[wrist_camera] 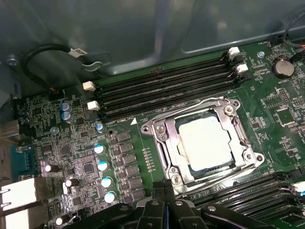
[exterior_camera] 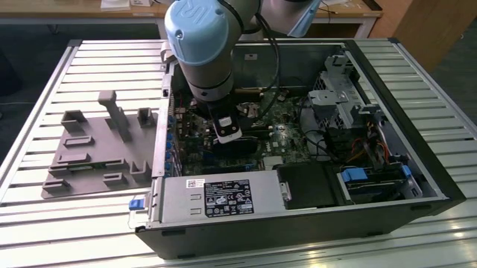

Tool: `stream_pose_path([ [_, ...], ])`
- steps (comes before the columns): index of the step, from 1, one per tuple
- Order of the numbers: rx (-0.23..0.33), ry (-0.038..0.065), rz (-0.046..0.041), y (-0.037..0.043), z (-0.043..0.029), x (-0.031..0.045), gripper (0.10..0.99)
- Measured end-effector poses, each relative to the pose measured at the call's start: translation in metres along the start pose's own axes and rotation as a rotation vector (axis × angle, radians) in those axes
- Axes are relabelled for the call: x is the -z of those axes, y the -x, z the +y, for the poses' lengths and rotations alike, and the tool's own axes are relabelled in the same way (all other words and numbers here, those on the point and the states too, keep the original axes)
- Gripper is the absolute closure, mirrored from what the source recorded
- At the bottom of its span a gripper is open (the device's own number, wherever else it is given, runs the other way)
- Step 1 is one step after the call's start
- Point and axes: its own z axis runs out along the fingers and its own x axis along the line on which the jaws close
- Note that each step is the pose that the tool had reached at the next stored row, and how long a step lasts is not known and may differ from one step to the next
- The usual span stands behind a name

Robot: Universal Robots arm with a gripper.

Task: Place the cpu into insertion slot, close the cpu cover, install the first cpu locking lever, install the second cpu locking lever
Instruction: 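Install the second cpu locking lever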

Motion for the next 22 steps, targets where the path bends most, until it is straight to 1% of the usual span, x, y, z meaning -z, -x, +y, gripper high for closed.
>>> stream_pose_path([
  [9,0.0,-0.001,-0.0011,0.0005,0.0042,0.0124,0.984],
  [12,0.0,-0.005,-0.0027,0.0006,0.0053,0.015,0.984],
  [15,-0.002,-0.015,-0.0064,0.0014,0.0061,0.0167,0.984],
  [17,-0.005,-0.019,-0.0087,0.0036,0.0068,0.0165,0.984],
  [20,-0.008,-0.019,-0.0098,0.0094,0.0085,0.0157,0.984],
  [22,-0.012,-0.02,-0.0111,0.018,0.011,0.0145,0.984],
])
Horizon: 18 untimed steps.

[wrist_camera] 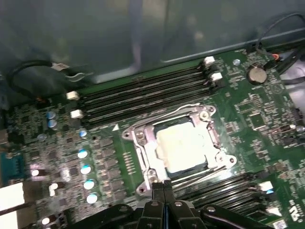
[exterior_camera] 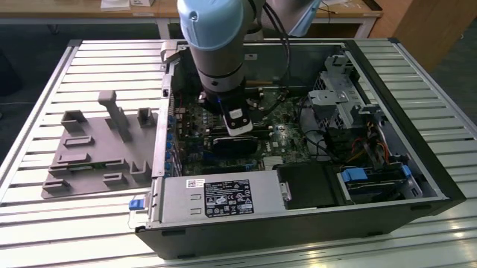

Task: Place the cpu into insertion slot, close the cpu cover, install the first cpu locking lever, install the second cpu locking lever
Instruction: 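Install the second cpu locking lever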

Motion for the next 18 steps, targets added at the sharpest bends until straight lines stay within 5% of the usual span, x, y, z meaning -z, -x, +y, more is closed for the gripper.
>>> stream_pose_path([
  [7,-0.006,-0.001,-0.0019,0.0188,0.0074,-0.0032,0.984],
  [18,-0.003,-0.039,-0.0146,0.0175,0.0246,-0.0083,0.984],
])
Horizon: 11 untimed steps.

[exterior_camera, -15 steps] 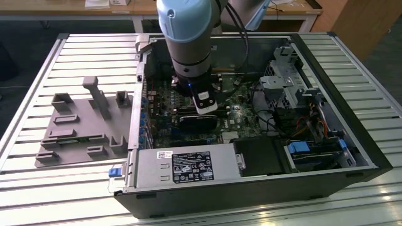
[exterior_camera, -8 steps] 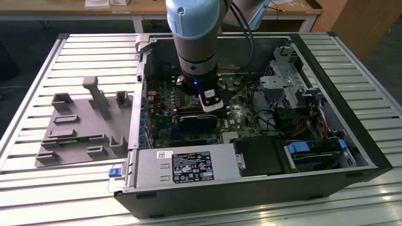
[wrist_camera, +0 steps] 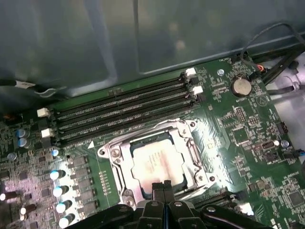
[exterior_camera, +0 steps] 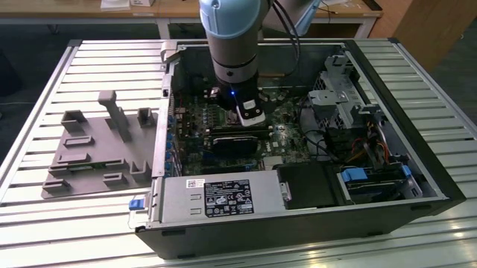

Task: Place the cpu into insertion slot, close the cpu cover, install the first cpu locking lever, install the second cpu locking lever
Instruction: 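Install the second cpu locking lever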

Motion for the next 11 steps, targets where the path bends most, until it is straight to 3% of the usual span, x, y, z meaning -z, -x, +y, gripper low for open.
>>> stream_pose_path([
  [6,0.001,-0.008,-0.0024,0.0011,0.0092,-0.0025,0.984],
  [11,0.004,-0.027,-0.0077,0.0022,0.0163,-0.0044,0.984],
])
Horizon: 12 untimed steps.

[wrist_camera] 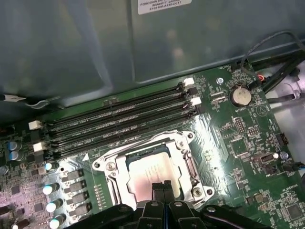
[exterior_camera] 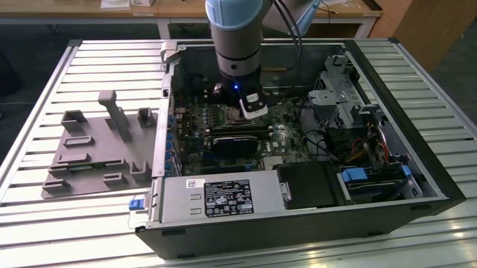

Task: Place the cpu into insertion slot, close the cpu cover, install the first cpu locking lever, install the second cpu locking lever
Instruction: 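Install the second cpu locking lever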

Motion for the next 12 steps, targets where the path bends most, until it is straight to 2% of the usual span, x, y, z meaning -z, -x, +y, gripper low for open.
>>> stream_pose_path([
  [4,0.003,-0.023,-0.0065,-0.0007,0.0055,-0.0012,0.984],
  [9,0.004,-0.028,-0.0079,-0.0021,0.0108,0.0,0.984],
  [12,0.005,-0.033,-0.0096,-0.0025,0.0144,0.0055,0.984],
])
